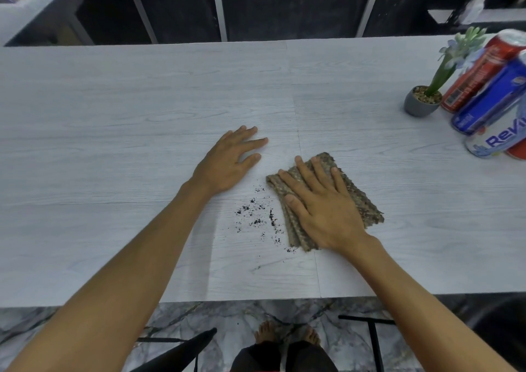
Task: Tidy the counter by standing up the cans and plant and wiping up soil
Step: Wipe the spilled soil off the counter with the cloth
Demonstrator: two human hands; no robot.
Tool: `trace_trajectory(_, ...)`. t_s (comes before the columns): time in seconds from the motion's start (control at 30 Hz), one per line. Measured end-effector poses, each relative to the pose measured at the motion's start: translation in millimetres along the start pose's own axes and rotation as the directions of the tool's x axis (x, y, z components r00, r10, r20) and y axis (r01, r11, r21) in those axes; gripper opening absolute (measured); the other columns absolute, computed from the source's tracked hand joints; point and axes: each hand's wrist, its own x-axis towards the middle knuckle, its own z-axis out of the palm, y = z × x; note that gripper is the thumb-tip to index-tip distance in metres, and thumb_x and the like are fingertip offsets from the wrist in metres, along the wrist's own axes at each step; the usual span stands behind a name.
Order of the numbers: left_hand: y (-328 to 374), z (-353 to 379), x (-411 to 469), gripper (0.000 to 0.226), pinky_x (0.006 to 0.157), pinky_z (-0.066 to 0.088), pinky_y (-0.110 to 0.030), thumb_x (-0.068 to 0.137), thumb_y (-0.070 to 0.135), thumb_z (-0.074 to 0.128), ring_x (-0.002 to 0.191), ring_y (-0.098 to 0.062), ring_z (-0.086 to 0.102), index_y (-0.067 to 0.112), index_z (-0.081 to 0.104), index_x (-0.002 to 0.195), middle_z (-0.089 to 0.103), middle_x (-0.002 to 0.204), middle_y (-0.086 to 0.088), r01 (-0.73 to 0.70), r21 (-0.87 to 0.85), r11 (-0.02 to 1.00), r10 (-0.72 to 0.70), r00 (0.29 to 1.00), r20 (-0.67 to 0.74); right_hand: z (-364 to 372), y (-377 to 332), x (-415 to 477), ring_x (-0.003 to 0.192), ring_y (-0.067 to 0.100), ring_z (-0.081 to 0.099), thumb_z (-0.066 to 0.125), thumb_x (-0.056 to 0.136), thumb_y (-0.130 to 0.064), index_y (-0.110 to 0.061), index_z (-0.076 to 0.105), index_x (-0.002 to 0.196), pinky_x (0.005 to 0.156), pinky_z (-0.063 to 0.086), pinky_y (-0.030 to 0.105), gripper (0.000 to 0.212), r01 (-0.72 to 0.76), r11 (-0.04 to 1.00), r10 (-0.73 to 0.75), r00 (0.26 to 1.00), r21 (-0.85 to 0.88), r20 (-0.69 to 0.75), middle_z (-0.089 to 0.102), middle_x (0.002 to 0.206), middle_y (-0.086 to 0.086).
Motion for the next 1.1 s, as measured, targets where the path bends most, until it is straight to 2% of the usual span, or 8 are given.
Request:
trace_trajectory(0.13, 0.5, 0.0, 0.0, 0.041, 0.117, 0.000, -0.022, 0.101, 0.037, 0.043, 0.146, -0.006, 0.011, 0.035, 0.044, 0.141, 0.026, 0.157, 0.008, 0.000, -0.001, 1.000, 0.000, 1.000, -0.005, 0.1, 2.2, 14.4, 0.147, 0.018, -0.014, 0.003, 0.097, -0.056, -0.044, 0.001, 0.150, 0.119, -0.009, 0.045, 0.055, -0.082, 0.997, 0.082, 0.997, -0.015, -0.008, -0.010, 0.161, -0.008)
trace_trajectory(0.37, 0.7, -1.4, -1.2, 0.040, 0.119, 0.003, -0.027, 0.100, 0.036, 0.045, 0.146, -0.007, 0.012, 0.033, 0.047, 0.140, 0.028, 0.156, 0.007, 0.006, -0.038, 0.999, -0.006, 1.000, 0.009, -4.1, 6.3, -7.3, 0.147, 0.010, -0.014, 0.003, 0.097, -0.058, -0.045, 0.008, 0.150, 0.119, -0.011, 0.039, 0.055, 0.101, 0.994, -0.101, 0.995, 0.031, 0.017, -0.006, 0.159, -0.015)
trace_trajectory(0.5, 0.0, -11.5, -13.0, 0.037, 0.118, 0.010, -0.028, 0.100, 0.034, 0.047, 0.145, -0.008, 0.018, 0.032, 0.051, 0.137, 0.034, 0.153, 0.008, 0.048, -0.119, 0.992, -0.056, 0.996, -0.063, -10.7, 15.2, 0.9, 0.147, 0.006, -0.001, 0.015, 0.100, -0.052, -0.044, 0.031, 0.145, 0.119, -0.009, 0.032, 0.049, 0.078, 0.962, -0.076, 0.997, 0.263, -0.019, 0.015, 0.157, -0.017)
trace_trajectory(0.63, -13.9, -19.7, -38.7, 0.038, 0.116, 0.004, -0.023, 0.100, 0.036, 0.045, 0.143, -0.002, 0.015, 0.036, 0.049, 0.138, 0.031, 0.153, 0.012, 0.095, -0.064, 0.993, -0.101, 0.990, -0.096, -15.5, -10.5, 12.8, 0.147, 0.005, 0.006, 0.024, 0.103, -0.042, -0.045, 0.032, 0.142, 0.119, -0.008, 0.033, 0.040, 0.078, 0.827, -0.105, 0.994, 0.557, 0.018, 0.019, 0.157, -0.014)
trace_trajectory(0.73, -23.3, -14.9, -50.0, 0.041, 0.120, 0.002, -0.029, 0.101, 0.040, 0.040, 0.146, -0.004, 0.007, 0.038, 0.042, 0.142, 0.023, 0.157, 0.012, 0.084, 0.022, 0.996, -0.083, 0.996, -0.028, -2.8, -29.9, 10.2, 0.148, 0.012, -0.003, 0.016, 0.102, -0.049, -0.042, 0.024, 0.148, 0.117, -0.012, 0.037, 0.048, 0.142, 0.939, -0.157, 0.987, 0.314, 0.022, 0.010, 0.159, -0.011)
trace_trajectory(0.83, -25.2, -11.2, -50.9, 0.042, 0.120, 0.001, -0.031, 0.101, 0.040, 0.037, 0.146, -0.003, 0.004, 0.039, 0.038, 0.144, 0.019, 0.158, 0.012, 0.069, 0.055, 0.996, -0.068, 0.997, -0.031, 7.2, -26.4, 5.2, 0.147, 0.017, -0.012, 0.004, 0.096, -0.058, -0.044, 0.009, 0.150, 0.118, -0.011, 0.043, 0.056, 0.106, 0.993, -0.106, 0.994, 0.052, 0.001, -0.006, 0.160, -0.011)
trace_trajectory(1.0, -22.1, -9.8, -51.8, 0.042, 0.120, 0.000, -0.031, 0.102, 0.039, 0.035, 0.147, -0.004, 0.004, 0.038, 0.036, 0.145, 0.019, 0.158, 0.010, 0.063, 0.087, 0.994, -0.059, 0.997, -0.042, 3.9, -12.7, 20.3, 0.147, 0.018, -0.014, 0.001, 0.093, -0.061, -0.046, 0.003, 0.149, 0.118, -0.011, 0.045, 0.058, -0.046, 0.999, 0.047, 0.999, 0.019, -0.016, -0.008, 0.161, -0.008)
trace_trajectory(1.1, -20.3, -10.3, -51.8, 0.043, 0.120, 0.000, -0.029, 0.103, 0.037, 0.036, 0.147, -0.006, 0.005, 0.036, 0.036, 0.145, 0.019, 0.158, 0.008, 0.063, 0.083, 0.995, -0.059, 0.997, -0.047, 6.7, -29.3, 19.8, 0.147, 0.018, -0.016, 0.004, 0.095, -0.059, -0.045, 0.003, 0.150, 0.117, -0.013, 0.046, 0.057, 0.023, 1.000, -0.023, 1.000, -0.001, 0.004, -0.011, 0.160, -0.007)
